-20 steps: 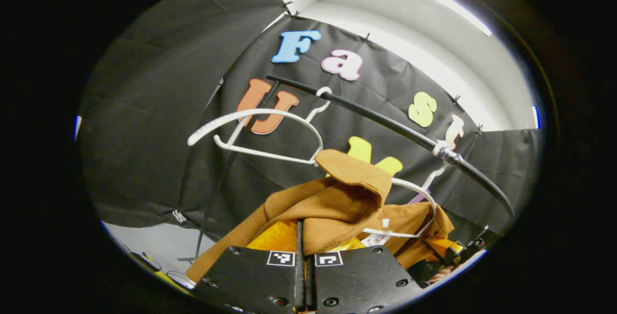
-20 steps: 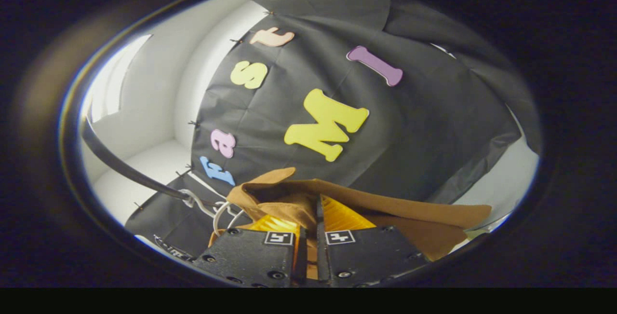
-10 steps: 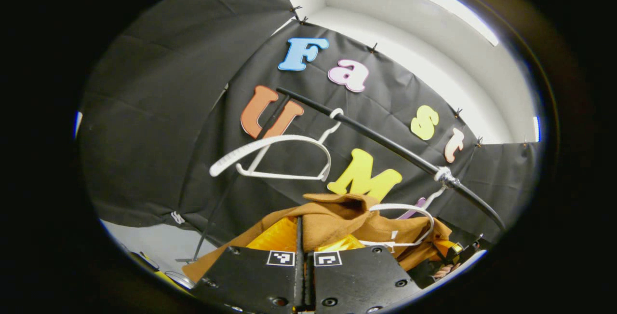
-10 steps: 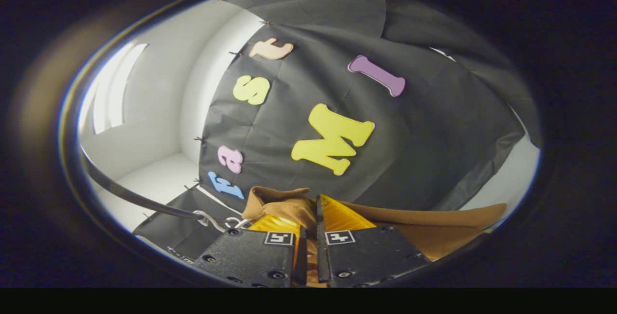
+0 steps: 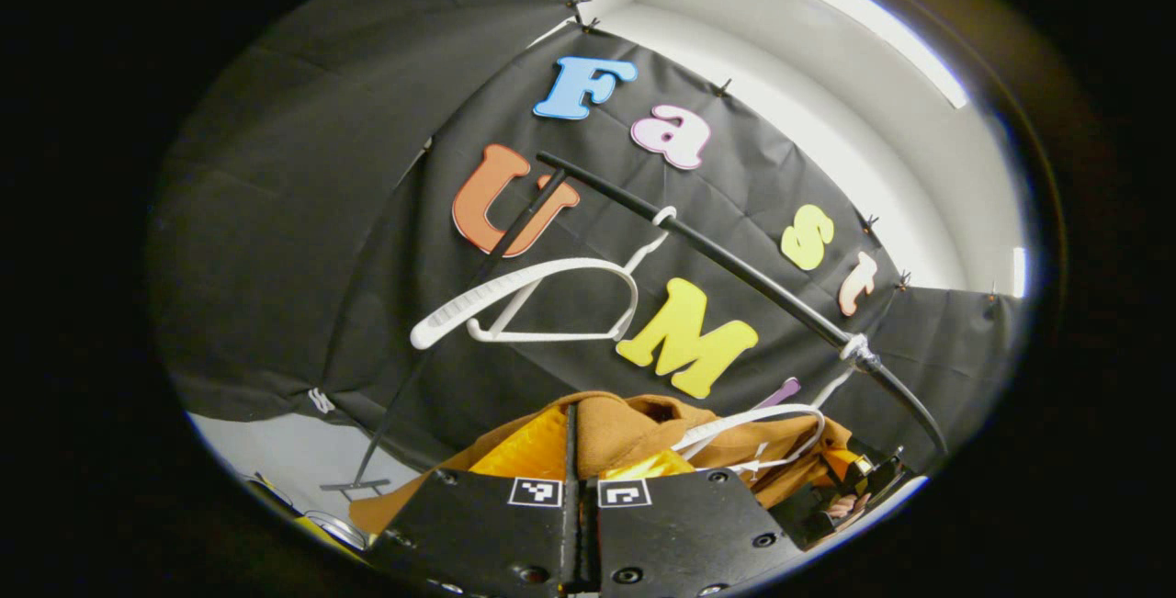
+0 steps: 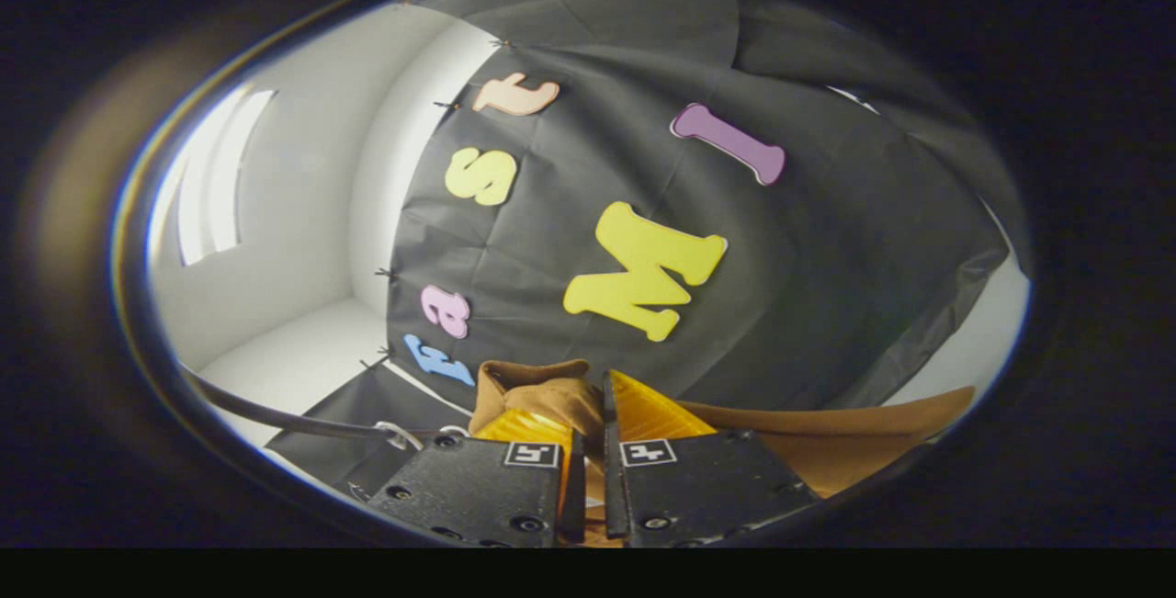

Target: Grasp the clothes on the hanger with both hands and then place them into the laundry hamper below.

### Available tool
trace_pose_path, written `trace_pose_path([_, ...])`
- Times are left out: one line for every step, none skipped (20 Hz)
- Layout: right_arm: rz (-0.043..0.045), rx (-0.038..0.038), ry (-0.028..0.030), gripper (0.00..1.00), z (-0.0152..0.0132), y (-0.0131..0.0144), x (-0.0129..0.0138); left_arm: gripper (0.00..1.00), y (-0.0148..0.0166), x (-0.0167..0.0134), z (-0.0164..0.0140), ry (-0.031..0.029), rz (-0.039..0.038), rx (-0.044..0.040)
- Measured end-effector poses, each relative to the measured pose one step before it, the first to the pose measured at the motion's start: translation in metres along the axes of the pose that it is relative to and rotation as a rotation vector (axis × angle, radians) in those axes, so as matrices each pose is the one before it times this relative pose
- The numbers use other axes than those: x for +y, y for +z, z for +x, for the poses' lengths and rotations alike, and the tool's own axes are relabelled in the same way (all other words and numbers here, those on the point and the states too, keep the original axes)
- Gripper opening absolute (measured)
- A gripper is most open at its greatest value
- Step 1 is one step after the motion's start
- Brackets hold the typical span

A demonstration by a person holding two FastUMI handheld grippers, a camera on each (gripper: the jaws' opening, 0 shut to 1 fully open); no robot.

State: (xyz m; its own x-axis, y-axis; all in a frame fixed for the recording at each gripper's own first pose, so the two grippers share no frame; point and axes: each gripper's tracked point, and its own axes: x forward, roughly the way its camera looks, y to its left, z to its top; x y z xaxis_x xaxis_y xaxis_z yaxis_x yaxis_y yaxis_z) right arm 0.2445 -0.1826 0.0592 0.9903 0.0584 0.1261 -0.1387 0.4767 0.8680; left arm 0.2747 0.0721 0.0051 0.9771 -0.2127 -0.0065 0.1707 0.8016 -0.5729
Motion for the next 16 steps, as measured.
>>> trace_pose_path([0.00777, 0.00641, 0.01003, 0.1, 0.00395, 0.00048, 0.00378, 0.0, -0.00104, 0.00191, 0.00183, -0.00108, 0.00665, 0.01065])
trace_pose_path([0.0085, 0.00288, -0.00088, 0.1, 0.00301, 0.00133, 0.00022, 0.0, -0.00428, 0.00353, 0.00179, -0.0054, -0.00005, 0.01191])
trace_pose_path([-0.00232, 0.01026, -0.00017, 0.1, -0.00167, 0.00159, -0.00053, 0.01, -0.00613, 0.00129, 0.00072, -0.00855, -0.00702, 0.015])
trace_pose_path([-0.00238, -0.00627, 0.0036, 0.1, -0.00159, 0.00382, -0.00091, 0.01, -0.00913, 0.00151, 0.00259, -0.00125, -0.00184, 0.01184])
trace_pose_path([0.00739, -0.00573, 0.00965, 0.12, -0.0005, 0.0039, 0.00122, 0.01, -0.00734, 0.0026, 0.0012, -0.00059, -0.00446, 0.01257])
trace_pose_path([0.01728, -0.00362, 0.00333, 0.11, 0.00325, 0.0034, -0.00002, 0.0, -0.00824, 0.00108, 0.00113, -0.00359, -0.00557, 0.01218])
trace_pose_path([0.0213, 0.00283, 0.00266, 0.1, 0.00312, 0.00119, 0.00211, 0.0, -0.00755, 0.00117, 0.00165, -0.00383, -0.00987, 0.01694])
trace_pose_path([0.00662, 0.00299, 0.00073, 0.1, 0.00401, 0.00095, 0.00146, 0.0, -0.00333, 0.00129, 0.0004, -0.00191, -0.00486, 0.00984])
trace_pose_path([-0.0124, -0.00169, 0.00098, 0.11, 0.0026, -0.00003, 0.00199, 0.01, 0.00172, 0.00221, 0.00047, -0.0042, -0.00174, 0.00058])
trace_pose_path([-0.0203, 0.00302, -0.00617, 0.11, 0.00479, 0.00199, -0.00001, 0.01, -0.00078, 0.00101, 0.00034, -0.00693, -0.00231, -0.00248])
trace_pose_path([-0.00738, -0.00262, -0.00035, 0.11, 0.00355, 0.00313, 0.00136, 0.01, -0.00069, -0.00034, 0.00467, -0.00615, -0.00568, 0.00299])
trace_pose_path([0.01077, -0.00207, 0.00323, 0.1, 0.00408, 0.00641, 0.00377, 0.0, -0.00283, 0.00111, 0.00235, -0.00659, -0.00949, 0.00744])
trace_pose_path([0.01009, -0.00734, 0.01086, 0.11, -0.00046, 0.00843, 0.00605, 0.01, -0.00201, 0.00133, 0.00184, -0.00931, -0.01048, 0.00281])
trace_pose_path([0.00248, -0.01329, 0.00189, 0.11, 0.00212, 0.00812, 0.00082, 0.01, -0.00188, 0.00001, 0.00086, -0.01304, -0.01143, 0.00278])
trace_pose_path([-0.00546, -0.00839, -0.00706, 0.11, 0.00169, 0.0042, -0.00313, 0.01, -0.00249, -0.00012, -0.00052, -0.00975, -0.00237, 0.00294])
trace_pose_path([-0.00349, 0.00075, -0.00072, 0.12, 0.00008, -0.00217, -0.00299, 0.0, -0.00244, 0.00052, 0.0004, -0.00462, 0.00215, 0.00248])
